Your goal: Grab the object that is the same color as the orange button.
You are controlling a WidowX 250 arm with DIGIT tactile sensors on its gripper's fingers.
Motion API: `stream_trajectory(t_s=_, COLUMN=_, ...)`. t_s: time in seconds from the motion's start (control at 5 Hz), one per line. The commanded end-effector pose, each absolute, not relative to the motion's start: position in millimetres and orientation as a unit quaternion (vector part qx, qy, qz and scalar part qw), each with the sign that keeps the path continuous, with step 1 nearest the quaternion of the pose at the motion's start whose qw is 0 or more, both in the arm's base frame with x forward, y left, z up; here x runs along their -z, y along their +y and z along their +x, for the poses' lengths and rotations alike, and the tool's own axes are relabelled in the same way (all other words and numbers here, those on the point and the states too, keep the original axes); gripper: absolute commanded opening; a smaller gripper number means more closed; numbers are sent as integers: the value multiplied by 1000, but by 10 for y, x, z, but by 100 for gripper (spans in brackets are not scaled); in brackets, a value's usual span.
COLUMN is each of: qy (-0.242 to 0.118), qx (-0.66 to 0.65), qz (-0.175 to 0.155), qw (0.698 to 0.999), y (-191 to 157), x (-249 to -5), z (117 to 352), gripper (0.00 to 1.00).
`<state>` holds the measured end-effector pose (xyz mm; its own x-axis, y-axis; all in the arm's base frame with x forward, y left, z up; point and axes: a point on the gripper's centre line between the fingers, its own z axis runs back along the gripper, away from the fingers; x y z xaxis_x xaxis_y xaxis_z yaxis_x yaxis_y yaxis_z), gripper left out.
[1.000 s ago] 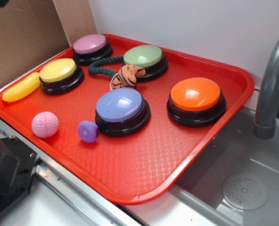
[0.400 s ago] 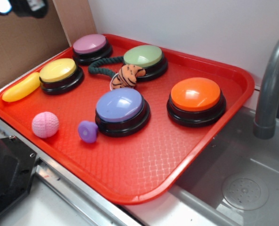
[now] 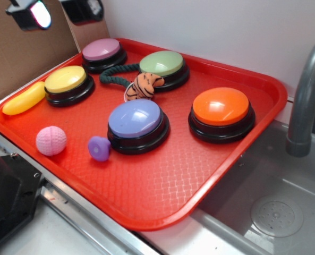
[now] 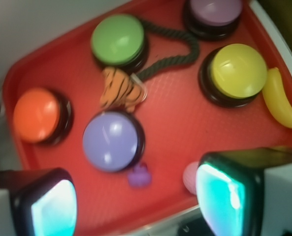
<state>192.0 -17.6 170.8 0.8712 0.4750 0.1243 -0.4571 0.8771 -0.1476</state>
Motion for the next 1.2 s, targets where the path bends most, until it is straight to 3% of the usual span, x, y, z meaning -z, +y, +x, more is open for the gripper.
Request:
stream_trajectory(t_s=0.0, qy=-108, qx=-330, qz=-42, qw=937, y=-140, x=-1360, z=2442, gripper=100)
stream_trajectory(t_s=0.2, qy=-87, qx=-365, qz=-44, qw=926, y=-131, x=-1124, z=2675, gripper=100)
stream_trajectory(t_s=0.4, qy=-82, qx=-388, qz=-20, qw=918, y=-81, x=-907, z=2790, gripper=100)
stream_trajectory(t_s=0.8, qy=-70, qx=-392, qz=-16, qw=917, y=-55, x=-559, z=2875, gripper=100)
stream_trajectory(t_s=1.0, qy=-69, qx=-387, qz=-8, qw=920, y=-79, x=-484, z=2871, gripper=0)
